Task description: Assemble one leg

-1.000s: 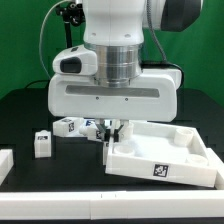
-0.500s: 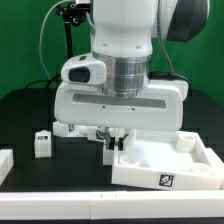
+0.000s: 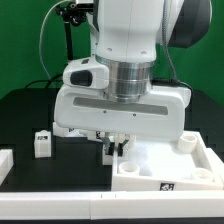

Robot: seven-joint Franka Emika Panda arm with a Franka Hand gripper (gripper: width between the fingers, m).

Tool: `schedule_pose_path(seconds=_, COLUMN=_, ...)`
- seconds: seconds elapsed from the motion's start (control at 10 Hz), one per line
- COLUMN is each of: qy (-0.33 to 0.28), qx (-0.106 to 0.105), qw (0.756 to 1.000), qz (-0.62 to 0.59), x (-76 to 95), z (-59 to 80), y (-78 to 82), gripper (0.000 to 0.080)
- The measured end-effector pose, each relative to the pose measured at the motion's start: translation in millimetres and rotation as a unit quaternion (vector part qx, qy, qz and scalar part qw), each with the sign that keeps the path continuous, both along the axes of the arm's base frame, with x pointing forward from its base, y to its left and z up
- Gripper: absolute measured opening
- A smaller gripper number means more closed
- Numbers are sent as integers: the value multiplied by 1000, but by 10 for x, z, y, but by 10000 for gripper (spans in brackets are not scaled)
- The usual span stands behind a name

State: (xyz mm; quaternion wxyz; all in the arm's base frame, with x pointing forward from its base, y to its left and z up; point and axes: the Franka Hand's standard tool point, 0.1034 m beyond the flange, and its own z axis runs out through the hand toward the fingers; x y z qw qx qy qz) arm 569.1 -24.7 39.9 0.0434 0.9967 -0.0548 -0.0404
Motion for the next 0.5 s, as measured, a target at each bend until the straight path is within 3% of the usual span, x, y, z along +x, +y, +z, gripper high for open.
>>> schedule_pose_path(seconds=0.3, qy=-1, qx=4, qw=1000, qz=-14, x=-68, z=-5, y=-116, gripper=54)
schedule_pose_path(seconds=0.5, qy=-6, qx=10, qw=1000, qz=-23, x=-52, z=70, y=-159, gripper=54)
